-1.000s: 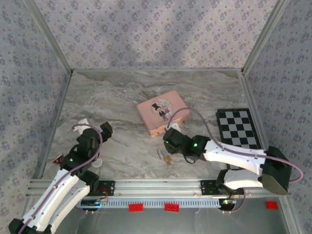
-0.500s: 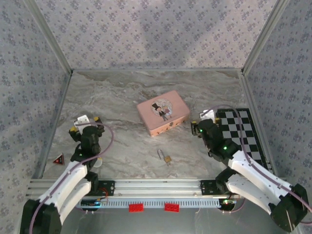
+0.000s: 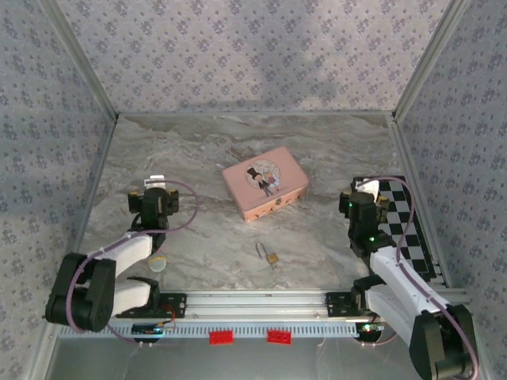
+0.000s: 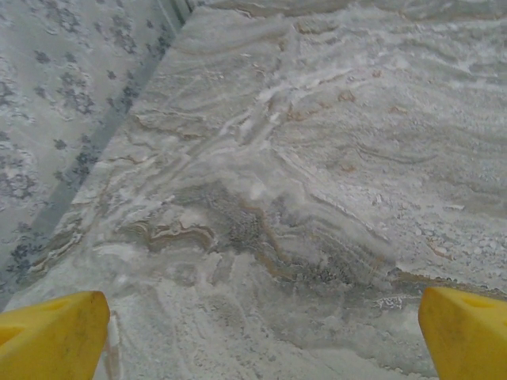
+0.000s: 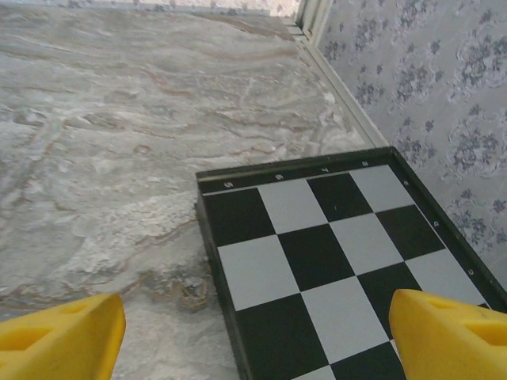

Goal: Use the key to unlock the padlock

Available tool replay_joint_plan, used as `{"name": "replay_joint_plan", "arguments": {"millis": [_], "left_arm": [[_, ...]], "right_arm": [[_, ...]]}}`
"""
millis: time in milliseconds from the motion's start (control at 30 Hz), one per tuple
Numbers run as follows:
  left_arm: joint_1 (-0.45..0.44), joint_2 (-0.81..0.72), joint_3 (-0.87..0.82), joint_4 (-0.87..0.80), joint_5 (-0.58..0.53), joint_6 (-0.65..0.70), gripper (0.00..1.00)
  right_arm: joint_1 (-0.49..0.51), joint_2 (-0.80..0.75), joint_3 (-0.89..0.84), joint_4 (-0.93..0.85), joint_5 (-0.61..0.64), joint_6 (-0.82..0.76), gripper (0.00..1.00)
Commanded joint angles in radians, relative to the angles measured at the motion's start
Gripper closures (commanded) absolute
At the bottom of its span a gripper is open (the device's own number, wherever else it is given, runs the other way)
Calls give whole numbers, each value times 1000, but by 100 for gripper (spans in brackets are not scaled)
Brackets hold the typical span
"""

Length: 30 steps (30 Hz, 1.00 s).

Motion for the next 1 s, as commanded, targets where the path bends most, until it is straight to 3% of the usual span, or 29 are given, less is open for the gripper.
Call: {"name": "replay_joint_plan", "arguments": {"millis": [0,133,267,333,400,433,500,567,600,633,667,967], "left_arm": [[15,57,42,98,54,49,0],[41,101,44,177,104,67,0],[59,161,51,275,147,77,0],[66,191,87,246,171,61,0],[84,264,55,396,218,49,0],[97,283,39,453,165,19,0],[165,260,20,424,260,-50,0],[172,330,-3,545,269,-48,0],[167,340,22,516,286,-31,0],[167,316,73,370,311,-31,0],[190,320,72,382,356,-40,0],[197,322,73,384,353,-49,0]], "right_arm": [[-43,96,-41,198,-44,-32,12],[-61,240,-31,332,-72,-94,12],[-93,299,-56,491,-128,-120,11],[-116,314,-62,534,-150,-126,10],[-127,333,-62,569,-172,-157,11],[-127,350,-60,589,-180,-182,10],[-127,375,-62,633,-195,-212,10],[-130,389,-64,661,-224,-228,10],[-133,399,-68,683,-245,-236,10],[-136,407,-65,696,-266,-261,10],[-138,412,-55,680,-276,-281,10],[-162,399,-44,635,-377,-285,9]]}}
